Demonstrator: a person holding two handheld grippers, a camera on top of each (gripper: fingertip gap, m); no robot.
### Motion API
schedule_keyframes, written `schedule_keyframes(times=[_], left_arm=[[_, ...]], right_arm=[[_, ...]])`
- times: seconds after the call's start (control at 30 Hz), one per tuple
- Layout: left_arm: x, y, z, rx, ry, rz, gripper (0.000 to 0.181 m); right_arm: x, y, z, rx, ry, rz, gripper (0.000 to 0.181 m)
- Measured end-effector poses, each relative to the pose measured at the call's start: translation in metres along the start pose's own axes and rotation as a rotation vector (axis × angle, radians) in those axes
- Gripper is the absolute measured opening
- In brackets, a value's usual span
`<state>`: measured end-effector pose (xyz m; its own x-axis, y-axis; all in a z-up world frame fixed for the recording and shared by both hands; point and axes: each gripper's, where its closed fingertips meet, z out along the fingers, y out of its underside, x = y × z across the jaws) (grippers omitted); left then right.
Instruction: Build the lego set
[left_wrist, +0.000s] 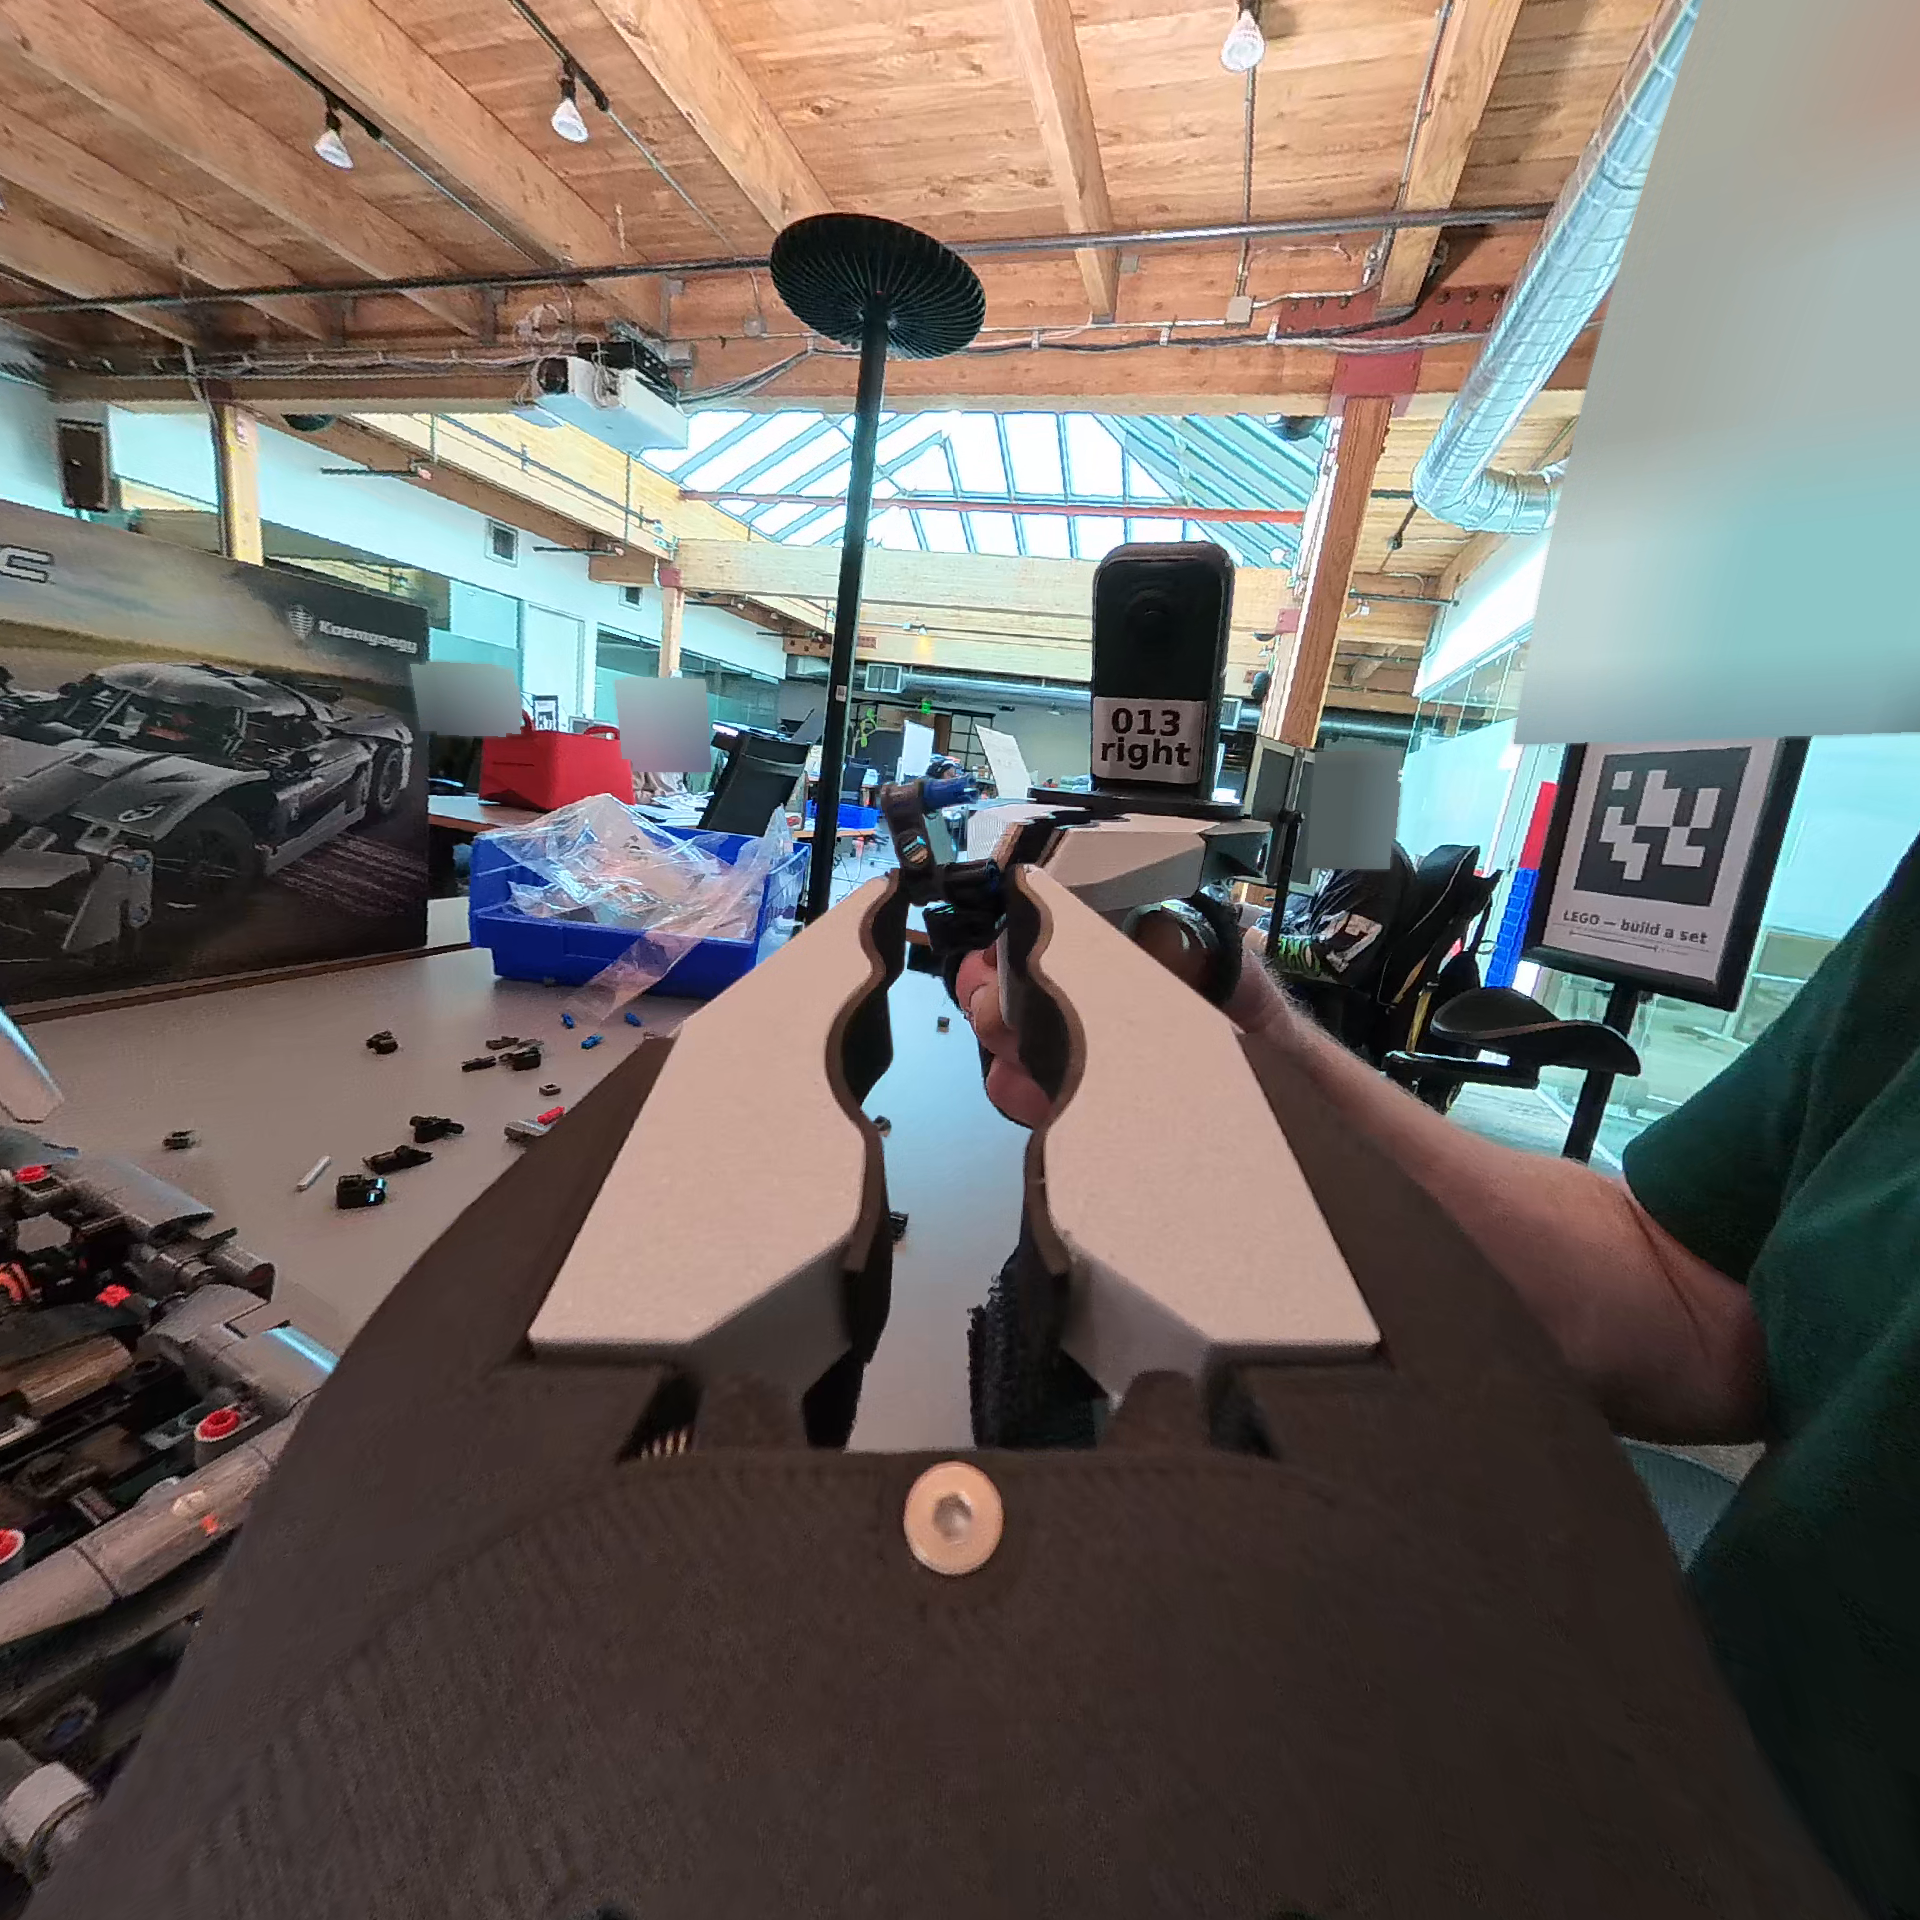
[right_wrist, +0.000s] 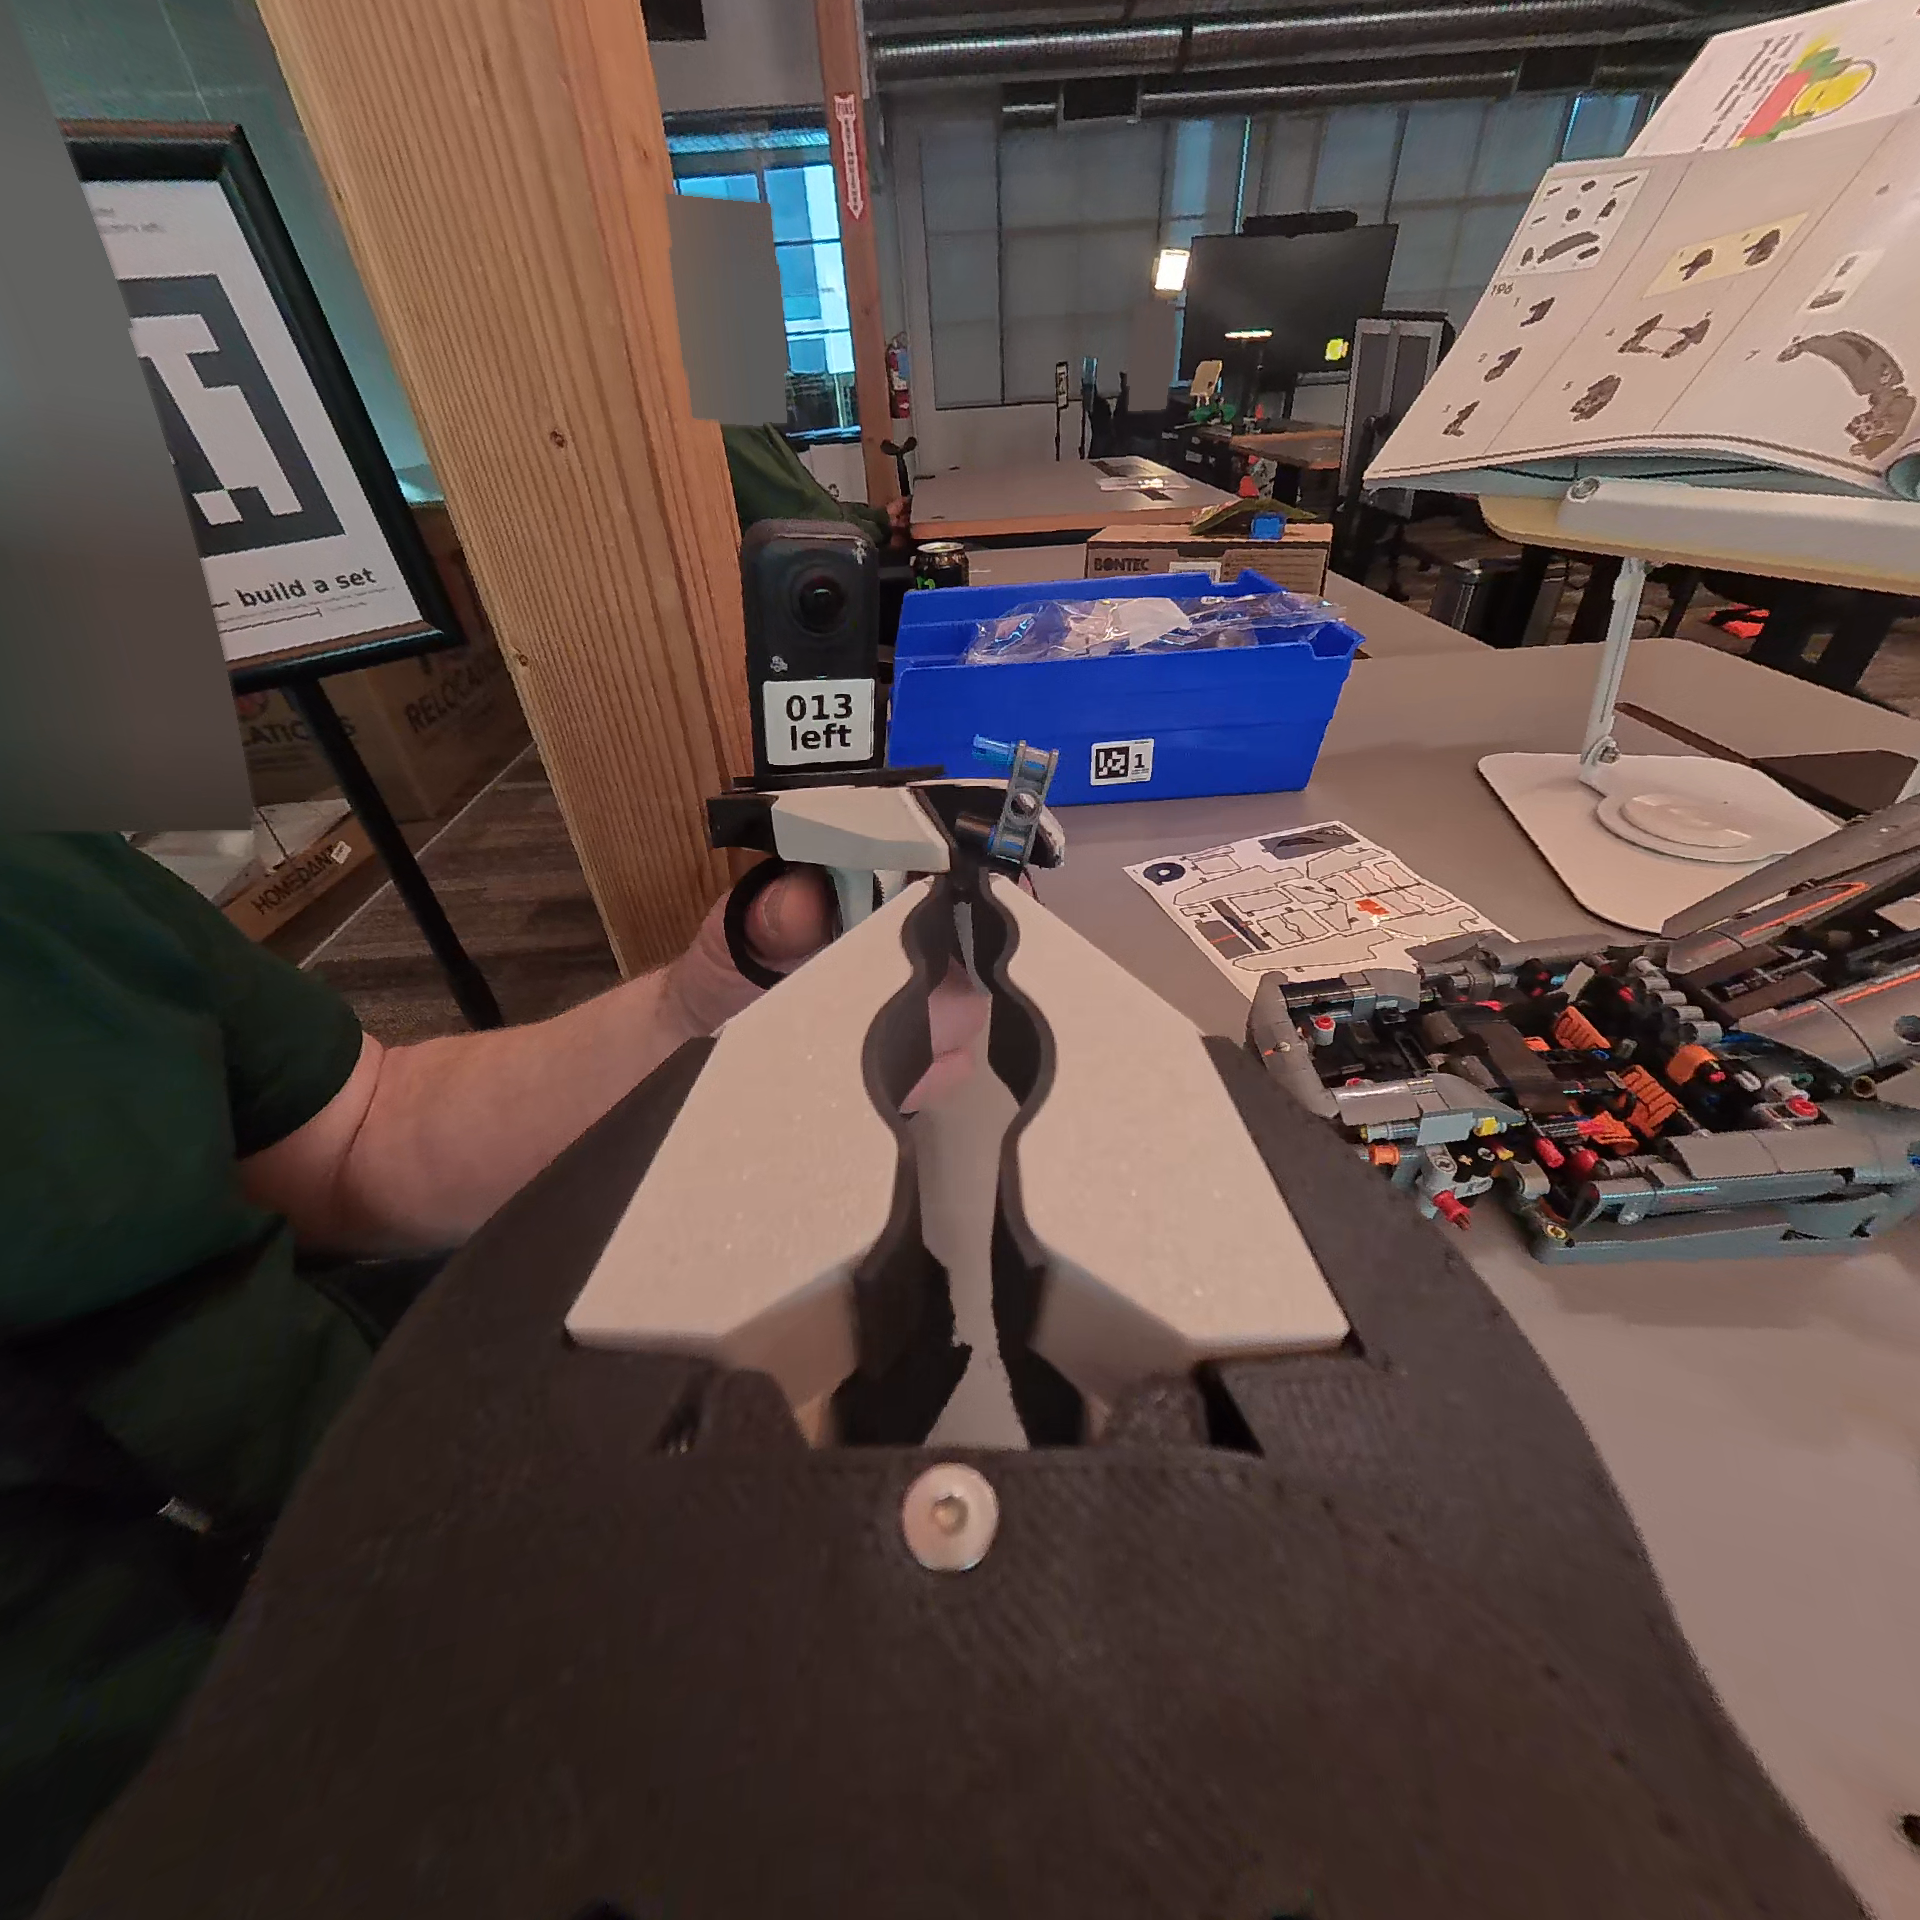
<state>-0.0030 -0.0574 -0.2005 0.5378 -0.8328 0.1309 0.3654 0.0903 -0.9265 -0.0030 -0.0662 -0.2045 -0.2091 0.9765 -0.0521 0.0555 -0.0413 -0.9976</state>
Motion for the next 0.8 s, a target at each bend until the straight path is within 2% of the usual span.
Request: schedule_keyframes(times=[0.47,0.8], left_arm=[[0.004,-0.011,-0.004,0.066,0.004,0.023,0.015],[0.007,-0.021,-0.012,0.110,0.034,-0.004,0.015]], right_arm=[[-0.005,-0.007,0.004,0.023,0.002,-0.008,0.003],[-0.005,-0.012,0.007,0.034,0.017,-0.022,0.015]])
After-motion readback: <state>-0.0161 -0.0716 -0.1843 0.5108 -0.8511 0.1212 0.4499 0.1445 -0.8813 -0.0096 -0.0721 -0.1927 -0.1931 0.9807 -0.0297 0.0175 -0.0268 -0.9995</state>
